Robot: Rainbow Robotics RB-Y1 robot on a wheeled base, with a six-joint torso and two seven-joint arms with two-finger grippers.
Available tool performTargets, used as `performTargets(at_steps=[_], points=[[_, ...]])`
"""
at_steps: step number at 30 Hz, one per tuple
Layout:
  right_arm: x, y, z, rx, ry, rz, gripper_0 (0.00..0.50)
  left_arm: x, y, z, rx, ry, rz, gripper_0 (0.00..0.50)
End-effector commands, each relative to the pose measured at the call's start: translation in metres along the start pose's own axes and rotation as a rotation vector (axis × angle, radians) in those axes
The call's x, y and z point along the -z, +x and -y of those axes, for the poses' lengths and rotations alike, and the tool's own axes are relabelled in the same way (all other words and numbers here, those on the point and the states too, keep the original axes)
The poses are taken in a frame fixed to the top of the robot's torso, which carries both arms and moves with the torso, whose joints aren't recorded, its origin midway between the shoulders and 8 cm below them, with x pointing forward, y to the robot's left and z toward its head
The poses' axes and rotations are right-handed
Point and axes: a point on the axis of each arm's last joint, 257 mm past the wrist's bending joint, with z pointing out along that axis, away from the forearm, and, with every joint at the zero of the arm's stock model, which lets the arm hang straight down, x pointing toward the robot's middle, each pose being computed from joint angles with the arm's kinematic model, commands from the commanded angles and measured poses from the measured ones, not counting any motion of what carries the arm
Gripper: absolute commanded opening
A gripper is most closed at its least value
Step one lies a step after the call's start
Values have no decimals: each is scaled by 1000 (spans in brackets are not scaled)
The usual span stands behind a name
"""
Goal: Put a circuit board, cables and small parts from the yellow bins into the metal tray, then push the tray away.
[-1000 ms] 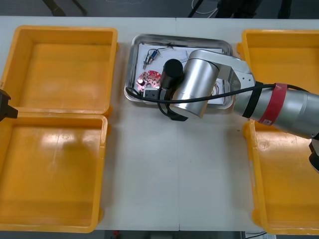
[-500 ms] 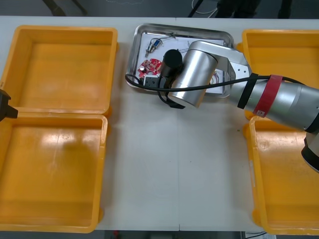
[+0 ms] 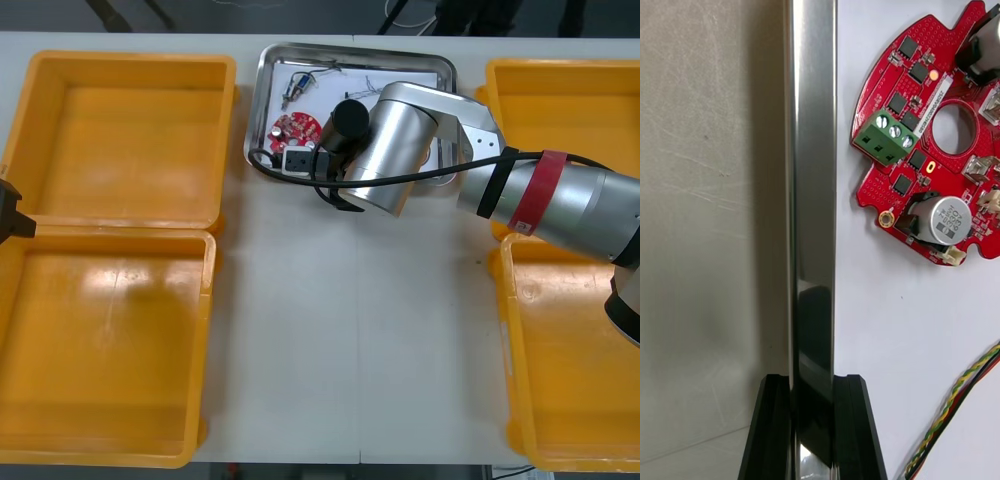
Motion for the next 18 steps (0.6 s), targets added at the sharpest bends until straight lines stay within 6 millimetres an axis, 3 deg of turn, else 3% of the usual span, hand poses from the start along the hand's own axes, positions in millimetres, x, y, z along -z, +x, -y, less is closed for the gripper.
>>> performTargets(at_steps=[1, 18], points=[[10, -22, 24, 65, 56, 43, 0, 4, -2, 0, -94, 1, 32, 500], [5, -20, 44, 88, 99, 58, 0, 4, -2, 0, -94, 1, 32, 500]])
